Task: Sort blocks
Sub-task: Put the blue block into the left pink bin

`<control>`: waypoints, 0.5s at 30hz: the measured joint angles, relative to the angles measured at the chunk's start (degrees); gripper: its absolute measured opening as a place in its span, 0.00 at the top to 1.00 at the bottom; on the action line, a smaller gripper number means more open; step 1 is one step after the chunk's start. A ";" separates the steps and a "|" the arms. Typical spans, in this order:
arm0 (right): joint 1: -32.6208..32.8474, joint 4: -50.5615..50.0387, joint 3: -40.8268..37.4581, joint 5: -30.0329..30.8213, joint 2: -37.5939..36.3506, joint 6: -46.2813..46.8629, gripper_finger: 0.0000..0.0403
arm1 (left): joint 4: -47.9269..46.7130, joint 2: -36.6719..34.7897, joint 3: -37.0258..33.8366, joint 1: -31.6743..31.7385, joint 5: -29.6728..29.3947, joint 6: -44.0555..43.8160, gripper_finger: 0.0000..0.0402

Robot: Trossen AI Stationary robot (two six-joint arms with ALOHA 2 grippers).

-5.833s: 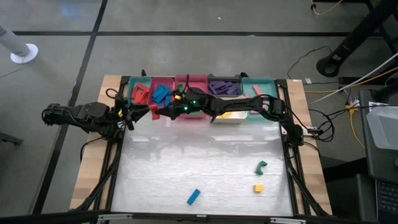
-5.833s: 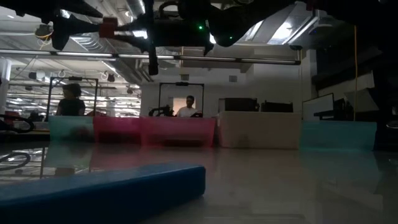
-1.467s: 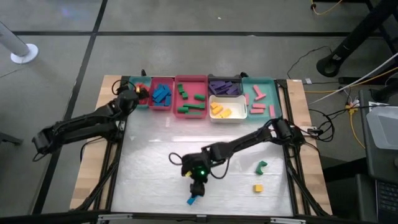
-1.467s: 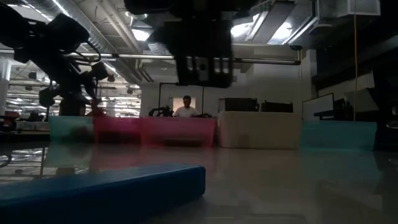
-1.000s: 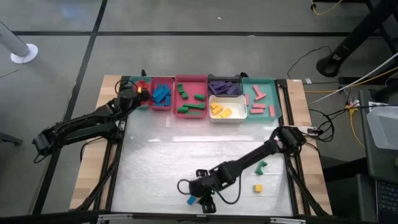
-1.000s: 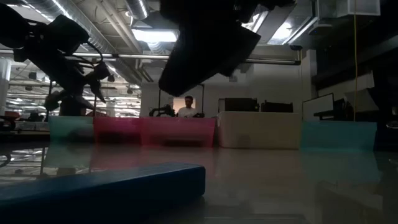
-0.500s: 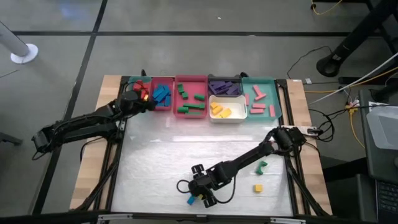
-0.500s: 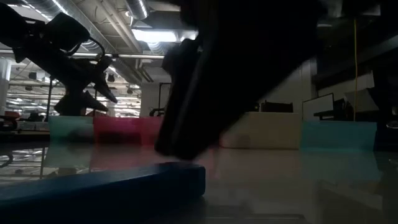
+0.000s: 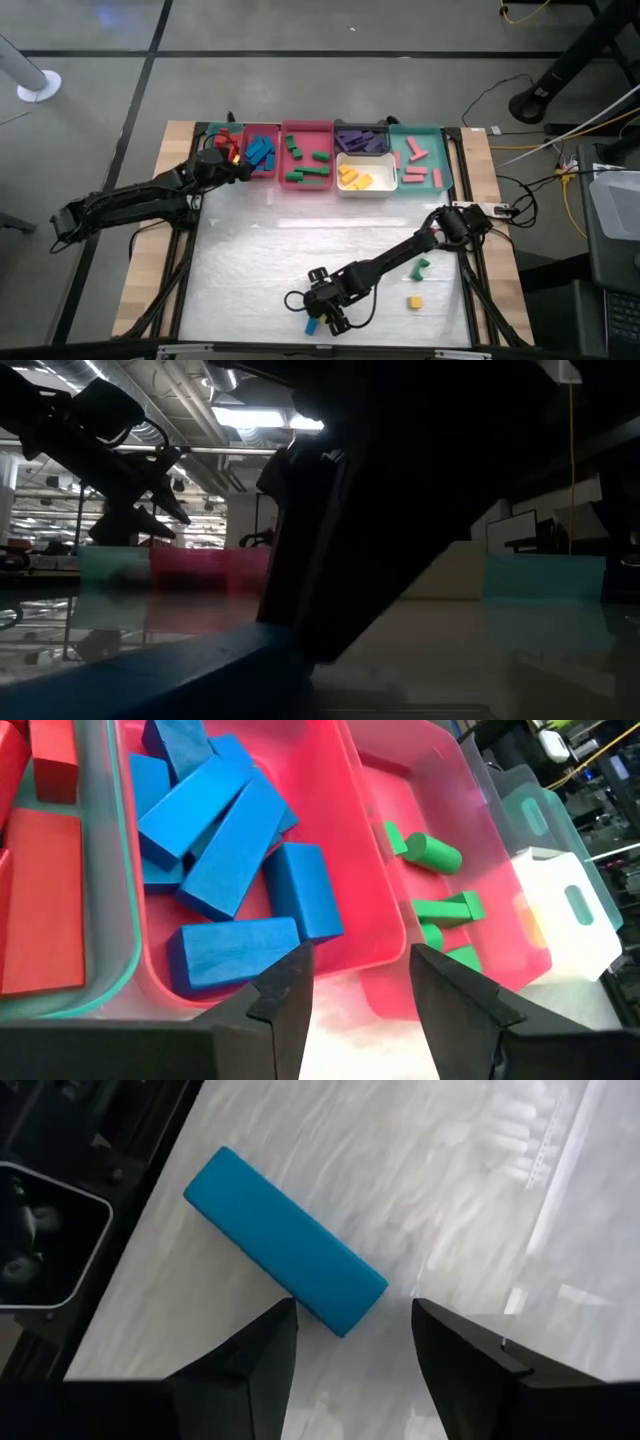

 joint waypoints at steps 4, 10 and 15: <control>0.00 -0.02 0.00 0.00 0.30 -0.12 0.51 | -0.01 0.00 0.00 0.00 0.00 0.00 0.61; 0.00 2.67 0.02 0.91 0.92 -5.98 0.51 | -0.25 0.00 0.02 0.00 0.00 0.00 0.61; -0.26 3.64 0.02 3.07 0.94 -12.16 0.51 | -0.32 -0.03 0.02 0.00 0.00 0.02 0.61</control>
